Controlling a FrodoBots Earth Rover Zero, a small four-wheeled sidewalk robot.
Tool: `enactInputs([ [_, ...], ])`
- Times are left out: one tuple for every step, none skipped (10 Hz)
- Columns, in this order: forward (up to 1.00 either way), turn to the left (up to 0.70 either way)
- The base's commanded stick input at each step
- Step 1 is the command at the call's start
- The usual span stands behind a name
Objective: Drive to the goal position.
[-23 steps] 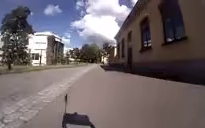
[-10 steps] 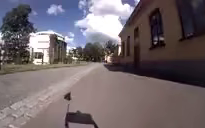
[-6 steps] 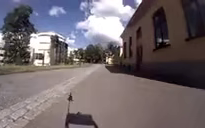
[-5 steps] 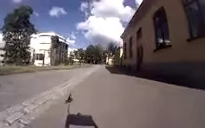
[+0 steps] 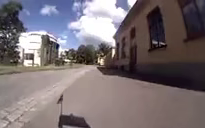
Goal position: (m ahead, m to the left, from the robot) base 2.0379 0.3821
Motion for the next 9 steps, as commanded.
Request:
enactInputs([
  [0.85, 0.0],
  [0.85, 0.0],
  [0.85, 0.0],
  [0.85, 0.0],
  [0.85, 0.0],
  [0.85, 0.0],
  [0.85, 0.0],
  [0.85, 0.0],
  [0.85, 0.0],
])
